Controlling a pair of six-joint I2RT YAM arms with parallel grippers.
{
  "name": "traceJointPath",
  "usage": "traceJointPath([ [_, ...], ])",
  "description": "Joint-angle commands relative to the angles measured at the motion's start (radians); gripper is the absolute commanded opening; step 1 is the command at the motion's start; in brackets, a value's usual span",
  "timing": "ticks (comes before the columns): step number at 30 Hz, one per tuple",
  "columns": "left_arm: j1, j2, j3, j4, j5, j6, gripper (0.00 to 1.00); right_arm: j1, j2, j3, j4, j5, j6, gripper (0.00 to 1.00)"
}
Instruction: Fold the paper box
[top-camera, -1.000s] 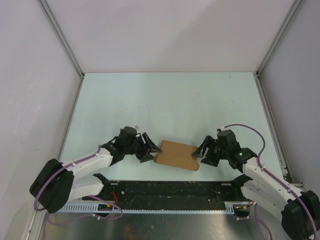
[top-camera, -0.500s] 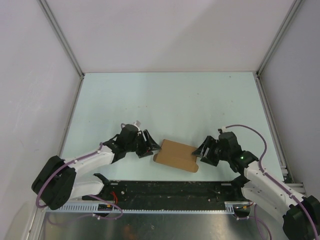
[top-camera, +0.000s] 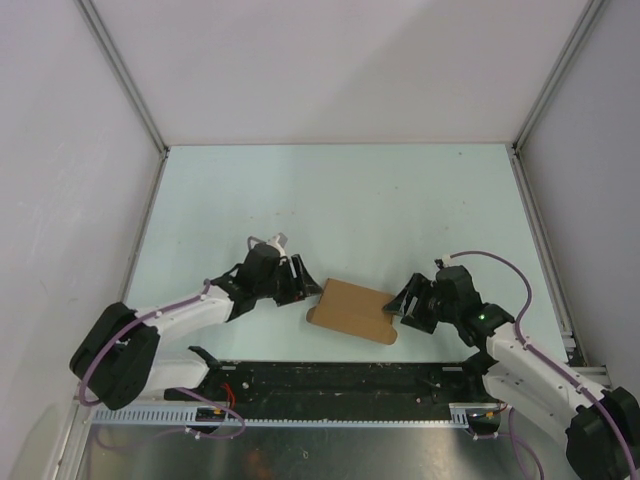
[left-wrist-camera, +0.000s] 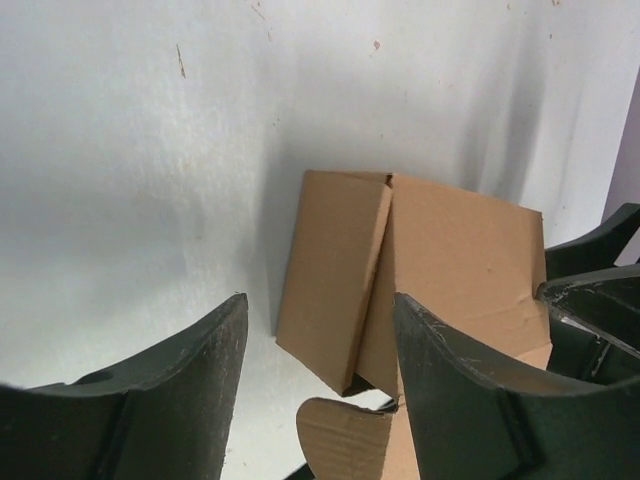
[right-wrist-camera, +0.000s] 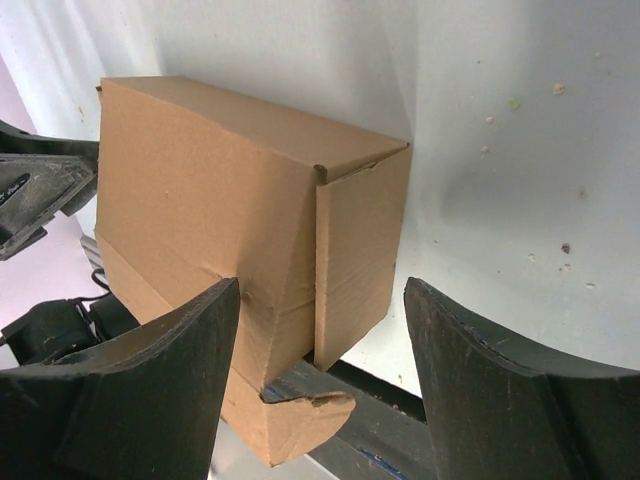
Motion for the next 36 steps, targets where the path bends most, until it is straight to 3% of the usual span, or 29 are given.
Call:
traceJointPath([
  [1, -0.007, 0.056, 0.022, 0.116, 0.028, 0.049, 0.64, 0.008, 0.013, -0.007, 0.048, 0.012, 0.001, 0.72],
  [5, -0.013, 0.11, 0.024, 0.157, 0.048, 0.045, 0.62, 0.008, 0.014, -0.008, 0.048, 0.016, -0.001, 0.69],
  [10, -0.019, 0.129, 0.01, 0.184, 0.058, 0.037, 0.49, 0.01, 0.016, -0.011, 0.053, 0.019, -0.002, 0.65],
  [20, -0.042, 0.106, -0.025, 0.201, 0.055, 0.012, 0.43, 0.014, 0.03, -0.023, 0.094, 0.012, -0.002, 0.57],
  [26, -0.062, 0.04, -0.089, 0.201, 0.039, -0.02, 0.41, 0.014, 0.056, -0.008, 0.142, 0.009, -0.048, 0.54],
  [36, -0.062, -0.149, -0.215, 0.2, 0.001, -0.08, 0.41, 0.014, 0.27, 0.065, 0.229, -0.05, -0.172, 0.56],
])
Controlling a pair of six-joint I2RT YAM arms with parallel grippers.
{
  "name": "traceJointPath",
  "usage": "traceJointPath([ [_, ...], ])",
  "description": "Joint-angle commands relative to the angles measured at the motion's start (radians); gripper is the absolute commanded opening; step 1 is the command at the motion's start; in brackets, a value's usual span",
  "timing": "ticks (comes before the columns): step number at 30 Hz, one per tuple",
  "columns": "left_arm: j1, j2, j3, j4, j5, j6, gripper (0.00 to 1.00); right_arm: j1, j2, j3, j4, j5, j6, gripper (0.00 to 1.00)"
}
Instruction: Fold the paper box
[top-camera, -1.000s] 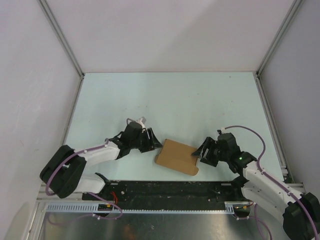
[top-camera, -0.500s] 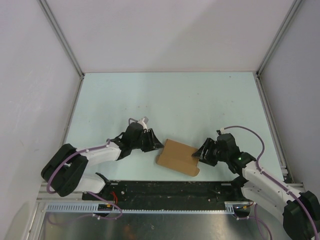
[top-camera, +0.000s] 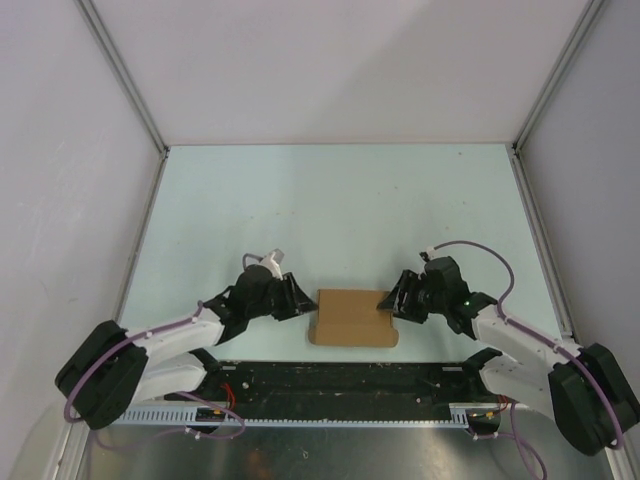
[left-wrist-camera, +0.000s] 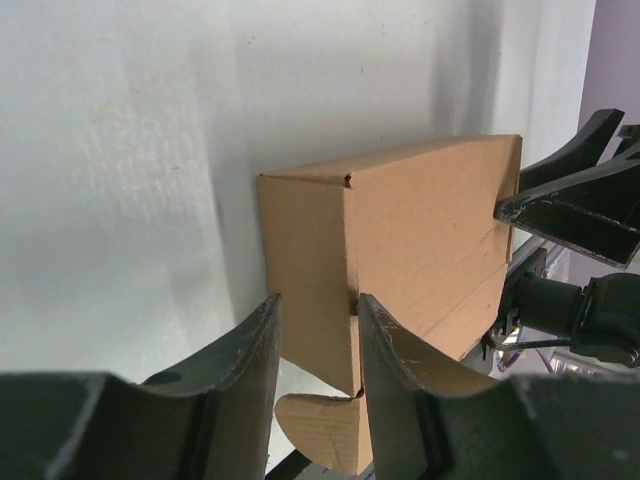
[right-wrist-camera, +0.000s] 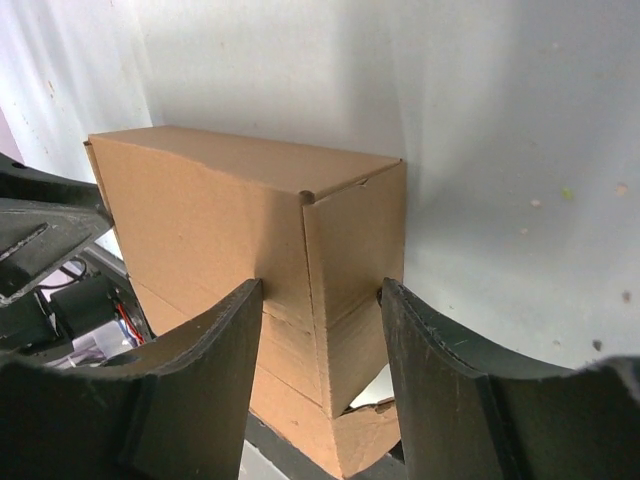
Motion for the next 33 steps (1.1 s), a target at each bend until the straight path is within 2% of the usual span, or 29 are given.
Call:
traceJointPath([
  [1, -0.006, -0.089, -0.037, 0.0, -0.027, -0.039, 0.41, 0.006, 0.071, 0.048, 0.068, -0.03, -0.074, 0.56],
  [11, -0.006, -0.21, -0.042, -0.085, -0.101, -0.029, 0.43, 0.004, -0.019, 0.058, -0.001, 0.005, -0.096, 0.64],
  [22, -0.05, -0.124, -0.007, -0.089, -0.09, -0.006, 0.41, 0.019, -0.012, 0.058, -0.012, 0.0, -0.099, 0.59],
  [33, -0.058, -0.17, -0.005, -0.09, -0.105, -0.029, 0.41, 0.049, 0.0, 0.056, -0.006, 0.016, -0.09, 0.58],
])
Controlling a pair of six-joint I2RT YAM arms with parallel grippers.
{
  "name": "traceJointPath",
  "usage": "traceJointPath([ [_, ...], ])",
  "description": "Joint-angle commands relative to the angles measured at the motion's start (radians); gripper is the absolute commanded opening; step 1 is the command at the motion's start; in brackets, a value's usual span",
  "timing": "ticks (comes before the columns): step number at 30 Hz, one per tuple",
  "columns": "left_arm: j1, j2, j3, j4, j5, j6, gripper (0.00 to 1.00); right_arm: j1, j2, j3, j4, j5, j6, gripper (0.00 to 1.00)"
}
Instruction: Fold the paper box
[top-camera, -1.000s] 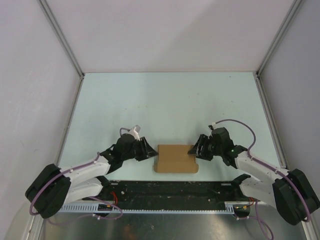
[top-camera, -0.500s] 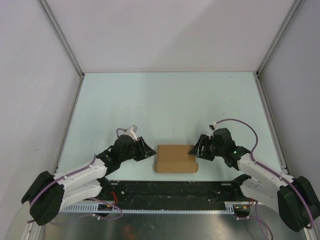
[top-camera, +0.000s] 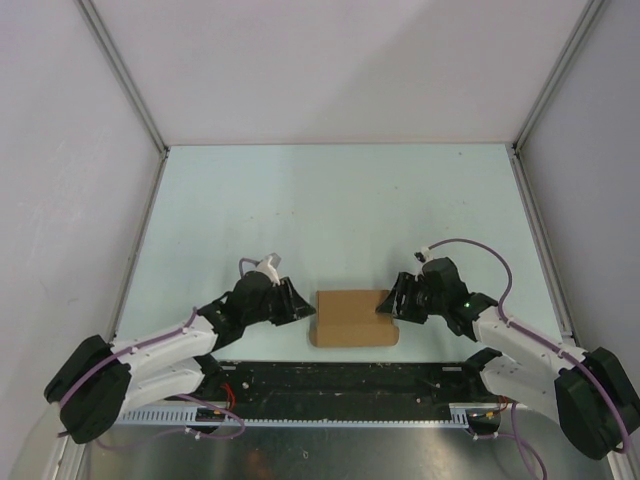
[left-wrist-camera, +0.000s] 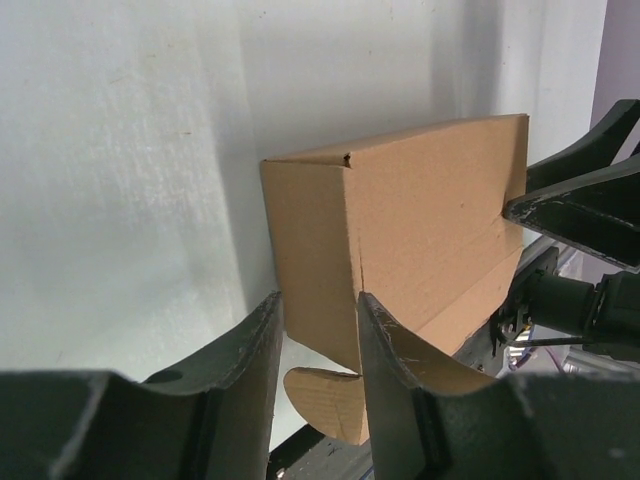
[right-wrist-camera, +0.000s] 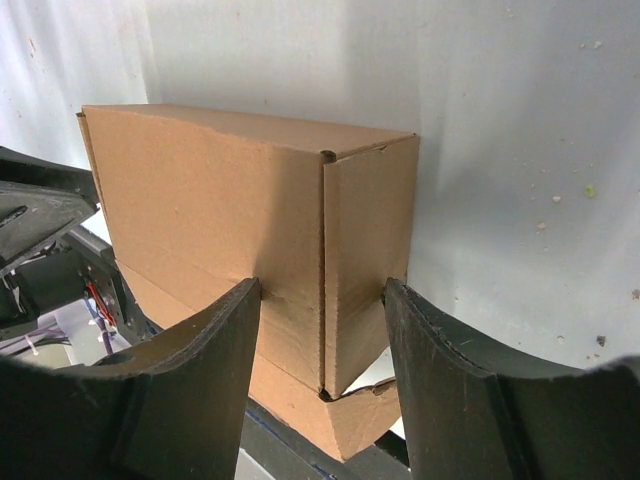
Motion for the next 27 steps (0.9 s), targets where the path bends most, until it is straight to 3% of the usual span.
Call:
traceJointPath([
  [1, -0.008, -0.039, 0.03, 0.006, -0.023, -0.015, 0.4, 0.013, 0.001, 0.032, 0.012, 0.021, -0.005, 0.58],
  [18, -0.063, 0.016, 0.065, 0.008, -0.052, -0.006, 0.41, 0.043, -0.002, 0.032, 0.006, 0.047, 0.006, 0.56],
  [27, -0.066, 0.062, 0.08, 0.008, -0.073, 0.008, 0.38, 0.046, 0.0, 0.032, -0.012, 0.063, 0.002, 0.61],
])
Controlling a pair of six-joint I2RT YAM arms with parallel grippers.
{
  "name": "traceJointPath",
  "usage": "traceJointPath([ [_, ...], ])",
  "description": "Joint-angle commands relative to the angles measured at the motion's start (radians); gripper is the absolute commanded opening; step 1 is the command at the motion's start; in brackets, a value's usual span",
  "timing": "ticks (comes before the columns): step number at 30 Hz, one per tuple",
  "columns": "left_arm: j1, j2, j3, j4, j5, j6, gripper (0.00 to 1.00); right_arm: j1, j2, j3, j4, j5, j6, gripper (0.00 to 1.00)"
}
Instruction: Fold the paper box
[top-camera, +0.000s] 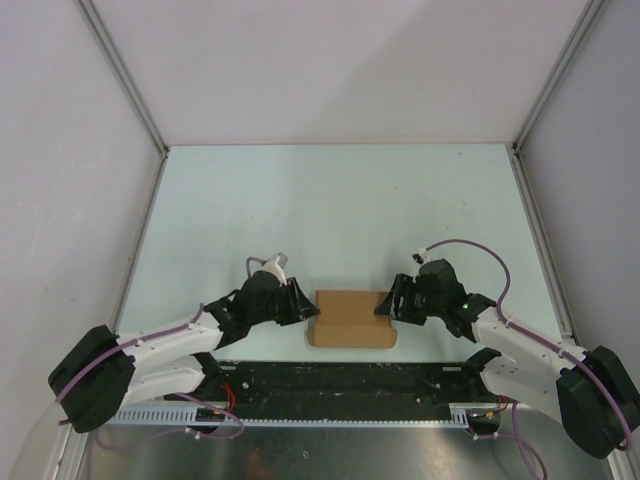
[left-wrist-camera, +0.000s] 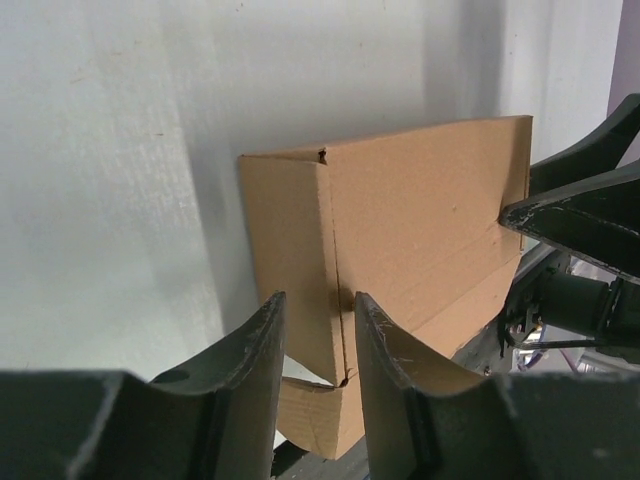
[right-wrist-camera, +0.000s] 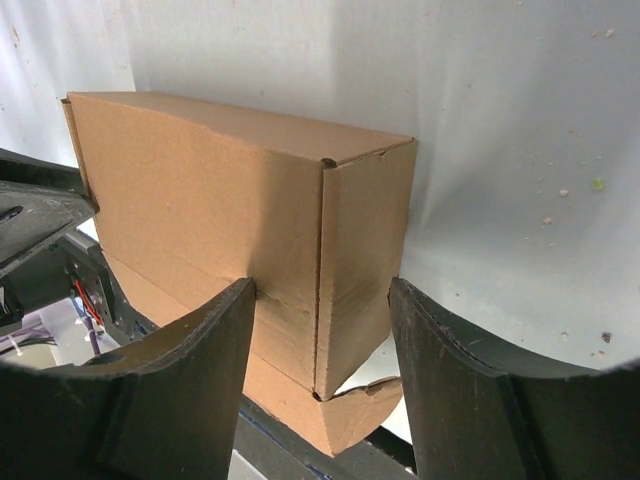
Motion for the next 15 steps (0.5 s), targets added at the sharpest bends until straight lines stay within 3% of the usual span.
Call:
traceJointPath([
  [1, -0.005, 0.018, 0.042, 0.013, -0.023, 0.014, 0.38, 0.008, -0.003, 0.032, -0.009, 0.029, -0.002, 0.6],
  [13, -0.014, 0.035, 0.042, 0.013, -0.03, 0.017, 0.32, 0.006, 0.005, 0.032, 0.0, 0.028, -0.002, 0.56],
  [15, -0.014, 0.03, 0.042, 0.011, -0.026, 0.029, 0.35, 0.006, 0.0, 0.03, -0.001, 0.028, -0.003, 0.58],
])
